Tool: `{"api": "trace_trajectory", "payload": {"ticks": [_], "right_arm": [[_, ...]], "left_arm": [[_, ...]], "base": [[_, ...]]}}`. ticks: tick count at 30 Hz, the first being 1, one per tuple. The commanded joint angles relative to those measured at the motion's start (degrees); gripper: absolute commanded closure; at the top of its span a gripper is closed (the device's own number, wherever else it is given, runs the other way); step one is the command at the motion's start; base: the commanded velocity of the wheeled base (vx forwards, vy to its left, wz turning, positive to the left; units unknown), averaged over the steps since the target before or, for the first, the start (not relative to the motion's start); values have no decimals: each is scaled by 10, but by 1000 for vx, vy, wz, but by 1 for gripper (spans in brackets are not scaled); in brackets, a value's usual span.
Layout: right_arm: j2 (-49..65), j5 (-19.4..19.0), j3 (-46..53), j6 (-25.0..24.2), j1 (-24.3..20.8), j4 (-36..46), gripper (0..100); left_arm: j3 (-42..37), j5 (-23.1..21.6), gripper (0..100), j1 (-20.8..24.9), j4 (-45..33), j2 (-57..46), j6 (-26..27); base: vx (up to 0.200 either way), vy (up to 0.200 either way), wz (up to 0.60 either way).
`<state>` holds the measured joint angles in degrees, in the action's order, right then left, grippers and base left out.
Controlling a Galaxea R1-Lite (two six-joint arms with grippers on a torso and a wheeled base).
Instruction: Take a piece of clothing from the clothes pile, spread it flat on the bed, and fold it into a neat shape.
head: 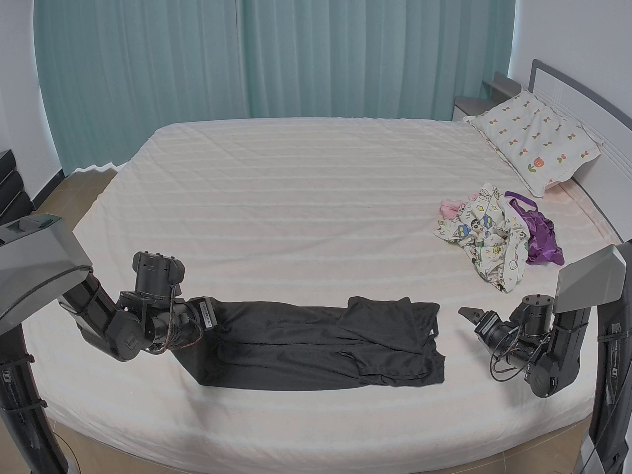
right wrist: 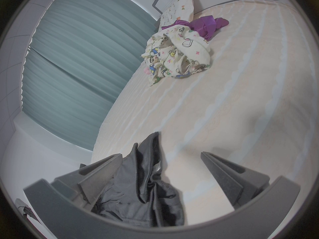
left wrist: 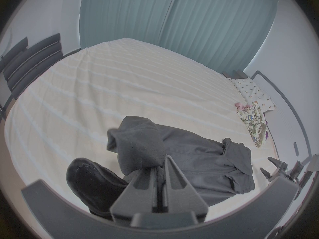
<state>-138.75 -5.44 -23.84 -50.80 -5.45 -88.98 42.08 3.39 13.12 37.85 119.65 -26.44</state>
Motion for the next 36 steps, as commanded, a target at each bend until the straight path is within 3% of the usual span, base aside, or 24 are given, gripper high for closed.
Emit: {"api": "trace_trajectory", "payload": {"ticks": [1, 13, 33, 36], "right_arm": [[-2, 0, 0, 0, -3, -7, 0], [-3, 0, 0, 0, -5, -7, 0], [-7, 0, -1, 1, -6, -7, 0], [-7, 0, -1, 1, -6, -7, 0]], "left_arm": [[10, 14, 100, 20, -5, 0, -1], [79, 45, 100, 89, -76, 13, -42], [176, 64, 100, 172, -109, 88, -80], [191, 67, 100, 178, -110, 97, -87]], "base": [[0, -200, 0], [0, -200, 0], [0, -200, 0], [0, 0, 0]]}}
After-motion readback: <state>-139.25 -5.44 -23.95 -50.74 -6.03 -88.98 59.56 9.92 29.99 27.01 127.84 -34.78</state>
